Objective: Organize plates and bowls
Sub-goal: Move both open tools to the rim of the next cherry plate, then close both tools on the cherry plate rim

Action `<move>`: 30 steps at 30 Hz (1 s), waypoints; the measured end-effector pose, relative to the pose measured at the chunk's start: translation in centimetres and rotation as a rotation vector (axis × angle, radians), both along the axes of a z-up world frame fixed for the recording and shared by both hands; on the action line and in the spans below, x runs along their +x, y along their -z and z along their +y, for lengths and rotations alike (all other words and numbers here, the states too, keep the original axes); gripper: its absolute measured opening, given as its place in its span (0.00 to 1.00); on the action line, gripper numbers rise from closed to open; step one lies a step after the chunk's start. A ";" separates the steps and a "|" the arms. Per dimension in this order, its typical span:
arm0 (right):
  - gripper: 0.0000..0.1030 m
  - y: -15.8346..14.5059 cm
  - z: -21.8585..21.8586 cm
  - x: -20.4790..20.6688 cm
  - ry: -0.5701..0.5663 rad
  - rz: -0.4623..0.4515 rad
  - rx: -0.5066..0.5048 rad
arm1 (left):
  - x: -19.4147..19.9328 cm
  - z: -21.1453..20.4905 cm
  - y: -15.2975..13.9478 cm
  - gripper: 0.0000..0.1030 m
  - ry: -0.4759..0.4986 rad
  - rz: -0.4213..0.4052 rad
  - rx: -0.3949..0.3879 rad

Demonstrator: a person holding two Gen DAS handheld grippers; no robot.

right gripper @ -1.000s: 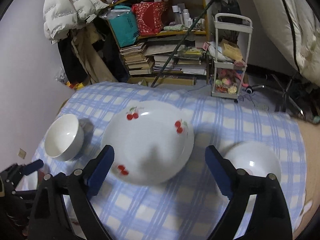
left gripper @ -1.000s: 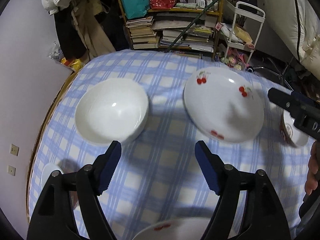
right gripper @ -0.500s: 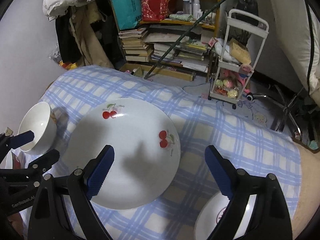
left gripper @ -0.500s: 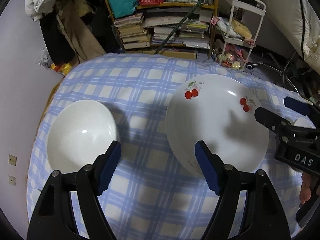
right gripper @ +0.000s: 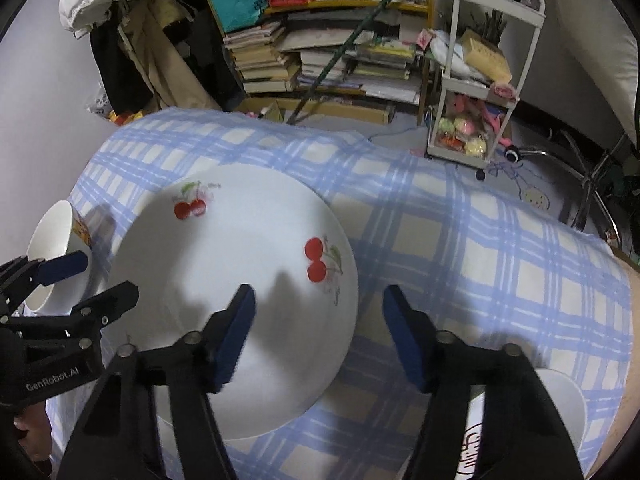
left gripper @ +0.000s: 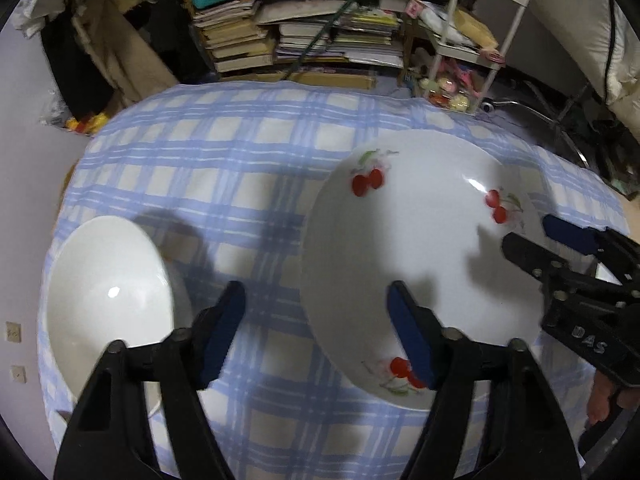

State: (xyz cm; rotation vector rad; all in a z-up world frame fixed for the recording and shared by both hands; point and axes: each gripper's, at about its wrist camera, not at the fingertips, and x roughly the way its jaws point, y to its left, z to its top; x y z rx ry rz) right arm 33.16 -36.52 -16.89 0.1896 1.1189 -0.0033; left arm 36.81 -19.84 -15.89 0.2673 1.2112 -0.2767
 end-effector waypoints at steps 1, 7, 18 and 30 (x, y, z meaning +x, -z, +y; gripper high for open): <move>0.54 0.2 0.1 0.0 -0.003 0.009 0.001 | 0.1 -0.1 0.2 0.56 0.011 0.017 -0.006; 0.31 0.7 -0.5 -0.2 0.004 0.028 -0.003 | 1.1 0.0 1.5 0.34 0.011 0.055 0.020; 0.16 0.9 -1.6 -0.4 0.034 0.007 0.050 | 3.8 0.0 2.0 0.20 0.018 0.128 -0.031; 0.15 -0.7 -1.5 -2.0 0.050 -0.033 0.154 | 1.6 1.6 -0.9 0.18 0.031 0.094 -0.051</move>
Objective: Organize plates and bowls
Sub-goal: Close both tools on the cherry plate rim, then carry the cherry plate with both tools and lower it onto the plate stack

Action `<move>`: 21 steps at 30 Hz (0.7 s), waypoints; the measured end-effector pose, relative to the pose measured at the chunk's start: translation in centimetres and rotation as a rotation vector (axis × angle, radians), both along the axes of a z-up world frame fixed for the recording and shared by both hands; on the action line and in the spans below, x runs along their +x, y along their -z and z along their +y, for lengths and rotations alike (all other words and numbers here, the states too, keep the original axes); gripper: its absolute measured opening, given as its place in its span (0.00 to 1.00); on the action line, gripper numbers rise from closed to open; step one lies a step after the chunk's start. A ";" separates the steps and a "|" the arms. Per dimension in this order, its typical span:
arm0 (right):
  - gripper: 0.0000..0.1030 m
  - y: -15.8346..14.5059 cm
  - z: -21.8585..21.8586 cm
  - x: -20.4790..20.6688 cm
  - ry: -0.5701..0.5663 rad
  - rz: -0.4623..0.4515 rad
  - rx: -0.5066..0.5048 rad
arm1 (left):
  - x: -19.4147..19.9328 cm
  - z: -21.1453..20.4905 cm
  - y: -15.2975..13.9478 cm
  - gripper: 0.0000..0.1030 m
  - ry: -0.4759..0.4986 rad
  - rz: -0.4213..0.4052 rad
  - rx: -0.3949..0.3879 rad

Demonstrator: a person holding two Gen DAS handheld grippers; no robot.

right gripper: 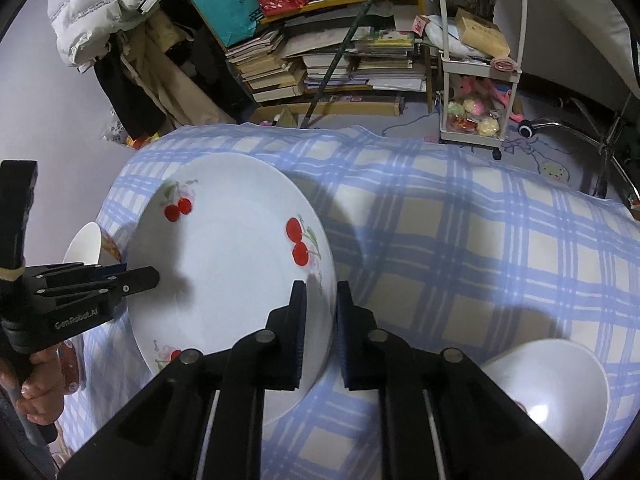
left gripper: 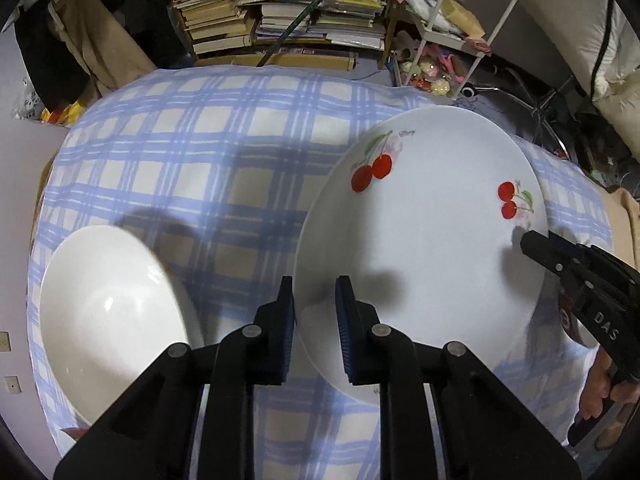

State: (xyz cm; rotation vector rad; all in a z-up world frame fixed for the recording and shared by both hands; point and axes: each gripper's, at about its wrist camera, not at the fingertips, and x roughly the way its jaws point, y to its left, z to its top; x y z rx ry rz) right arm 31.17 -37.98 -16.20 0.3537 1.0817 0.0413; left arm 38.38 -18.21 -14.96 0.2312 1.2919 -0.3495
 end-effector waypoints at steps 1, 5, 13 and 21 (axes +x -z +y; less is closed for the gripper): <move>0.15 -0.2 0.1 -0.2 0.000 -0.001 0.003 | -0.2 0.2 -0.3 0.18 0.000 -0.002 -0.005; 0.15 -1.3 0.9 -1.5 -0.007 -0.022 0.017 | -1.3 1.2 -0.8 0.18 -0.007 0.004 -0.003; 0.15 -4.5 2.6 -3.8 -0.008 -0.067 0.018 | -4.8 3.4 -3.3 0.18 -0.020 -0.013 -0.021; 0.15 -6.4 5.0 -6.7 -0.035 -0.090 0.017 | -8.4 6.1 -6.5 0.19 -0.022 -0.051 -0.038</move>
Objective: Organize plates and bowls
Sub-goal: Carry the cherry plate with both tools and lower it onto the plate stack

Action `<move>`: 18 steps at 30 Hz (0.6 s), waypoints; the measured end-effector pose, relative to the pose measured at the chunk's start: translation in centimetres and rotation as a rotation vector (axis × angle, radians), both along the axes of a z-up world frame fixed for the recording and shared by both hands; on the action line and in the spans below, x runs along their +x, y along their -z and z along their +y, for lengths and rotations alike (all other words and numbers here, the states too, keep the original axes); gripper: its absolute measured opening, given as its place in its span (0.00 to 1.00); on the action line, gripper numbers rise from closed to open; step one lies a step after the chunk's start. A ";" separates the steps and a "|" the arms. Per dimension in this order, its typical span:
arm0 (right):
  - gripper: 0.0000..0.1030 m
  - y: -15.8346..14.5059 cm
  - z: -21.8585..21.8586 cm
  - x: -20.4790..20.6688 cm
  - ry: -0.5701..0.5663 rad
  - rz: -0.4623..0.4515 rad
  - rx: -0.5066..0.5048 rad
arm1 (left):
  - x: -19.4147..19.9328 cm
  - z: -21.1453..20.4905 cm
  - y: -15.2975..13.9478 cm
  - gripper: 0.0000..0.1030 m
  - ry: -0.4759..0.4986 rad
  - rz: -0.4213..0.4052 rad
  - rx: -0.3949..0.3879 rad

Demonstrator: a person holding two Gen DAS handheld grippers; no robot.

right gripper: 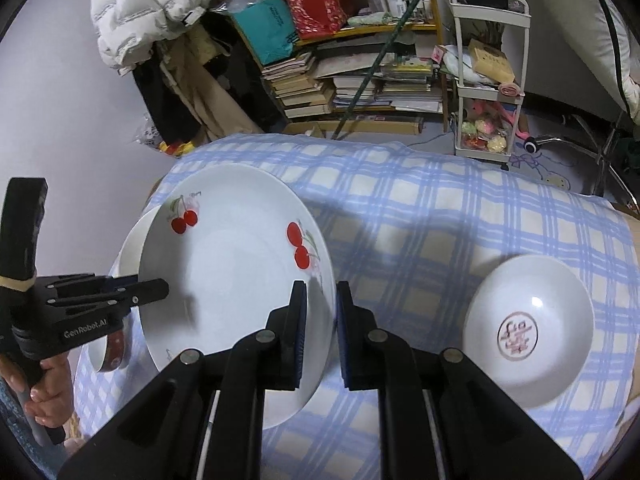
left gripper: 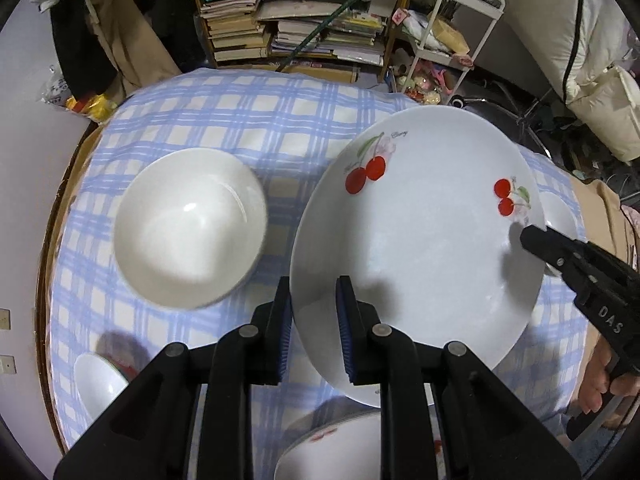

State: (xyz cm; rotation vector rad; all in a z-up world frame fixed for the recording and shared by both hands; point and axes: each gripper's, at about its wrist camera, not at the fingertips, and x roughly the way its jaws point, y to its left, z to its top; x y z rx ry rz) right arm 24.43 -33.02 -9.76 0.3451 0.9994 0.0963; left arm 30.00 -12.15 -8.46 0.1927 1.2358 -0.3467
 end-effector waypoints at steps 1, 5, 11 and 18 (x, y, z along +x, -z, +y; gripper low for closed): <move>0.15 -0.2 0.3 -0.5 -0.001 0.000 0.001 | -0.4 0.3 -0.3 0.19 0.000 -0.002 -0.004; 0.15 -0.8 1.6 -2.5 -0.010 0.001 -0.012 | -2.6 1.4 -1.4 0.19 0.007 -0.020 -0.003; 0.15 -2.4 3.1 -5.7 -0.018 -0.015 -0.022 | -6.7 3.1 -1.7 0.19 0.020 -0.019 -0.013; 0.15 -4.5 5.1 -9.8 -0.035 -0.059 -0.031 | -11.3 5.2 -0.8 0.19 0.004 0.005 -0.039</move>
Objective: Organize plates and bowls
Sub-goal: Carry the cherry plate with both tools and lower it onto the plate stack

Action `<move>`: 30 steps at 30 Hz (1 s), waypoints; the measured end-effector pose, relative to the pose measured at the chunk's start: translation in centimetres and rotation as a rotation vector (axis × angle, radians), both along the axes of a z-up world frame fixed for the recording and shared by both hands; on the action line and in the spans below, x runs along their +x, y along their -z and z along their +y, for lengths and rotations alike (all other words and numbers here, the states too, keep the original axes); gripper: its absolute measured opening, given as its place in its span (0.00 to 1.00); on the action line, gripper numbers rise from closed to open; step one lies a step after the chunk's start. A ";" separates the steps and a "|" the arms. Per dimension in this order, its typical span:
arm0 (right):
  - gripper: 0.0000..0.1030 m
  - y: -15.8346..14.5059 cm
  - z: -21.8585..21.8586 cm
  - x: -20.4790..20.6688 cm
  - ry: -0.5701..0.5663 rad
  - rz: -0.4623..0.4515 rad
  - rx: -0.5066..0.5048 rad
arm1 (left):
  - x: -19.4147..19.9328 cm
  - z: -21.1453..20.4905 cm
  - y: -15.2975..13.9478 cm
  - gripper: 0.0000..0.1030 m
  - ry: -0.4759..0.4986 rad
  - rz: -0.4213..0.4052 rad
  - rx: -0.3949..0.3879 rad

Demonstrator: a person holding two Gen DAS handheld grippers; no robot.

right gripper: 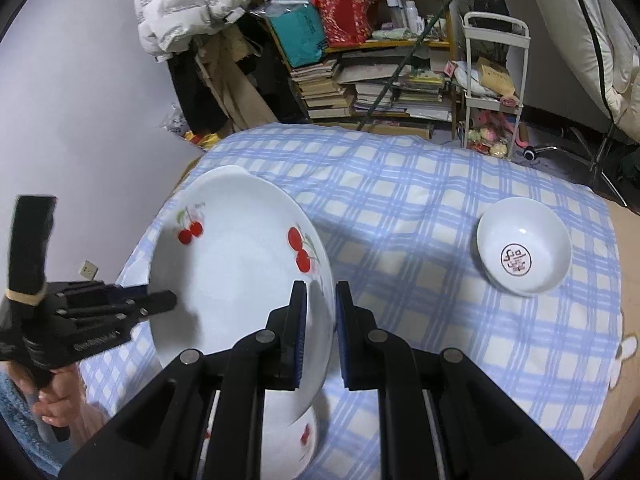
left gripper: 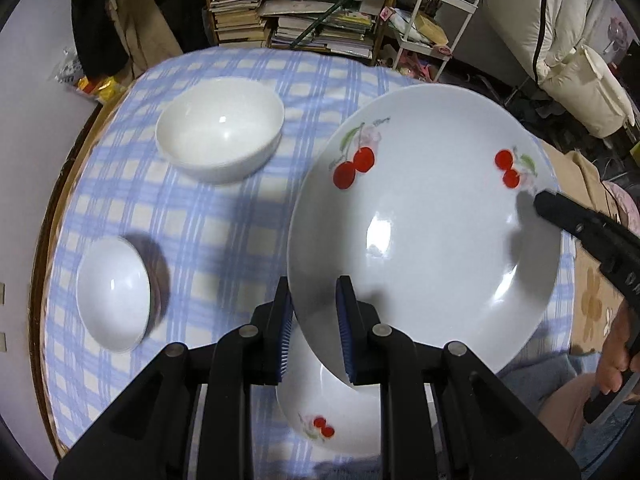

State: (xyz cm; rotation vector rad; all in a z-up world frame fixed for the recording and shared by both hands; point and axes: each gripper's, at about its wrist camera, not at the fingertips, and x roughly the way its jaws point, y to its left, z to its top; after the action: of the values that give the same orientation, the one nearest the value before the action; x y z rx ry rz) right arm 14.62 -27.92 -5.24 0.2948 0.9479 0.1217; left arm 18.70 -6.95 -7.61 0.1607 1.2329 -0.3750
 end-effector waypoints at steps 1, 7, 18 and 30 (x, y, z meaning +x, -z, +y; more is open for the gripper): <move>0.15 -0.3 0.3 -0.4 -0.004 -0.008 -0.004 | -0.5 0.3 0.2 0.19 -0.003 0.008 -0.008; 0.15 0.1 1.9 -2.4 -0.012 0.000 -0.031 | -3.1 1.7 1.3 0.19 -0.028 0.020 -0.021; 0.15 3.4 3.4 -4.4 -0.018 0.067 -0.028 | -5.3 3.9 2.8 0.19 -0.082 0.034 -0.045; 0.15 5.9 3.8 -4.6 -0.010 0.126 -0.007 | -5.6 3.7 5.5 0.19 -0.086 0.081 -0.002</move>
State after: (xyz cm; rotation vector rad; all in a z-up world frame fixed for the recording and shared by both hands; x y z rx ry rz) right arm 10.04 -24.13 -11.10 0.2941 1.0745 0.1102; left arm 13.10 -3.22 -13.07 0.0911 1.3146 -0.3102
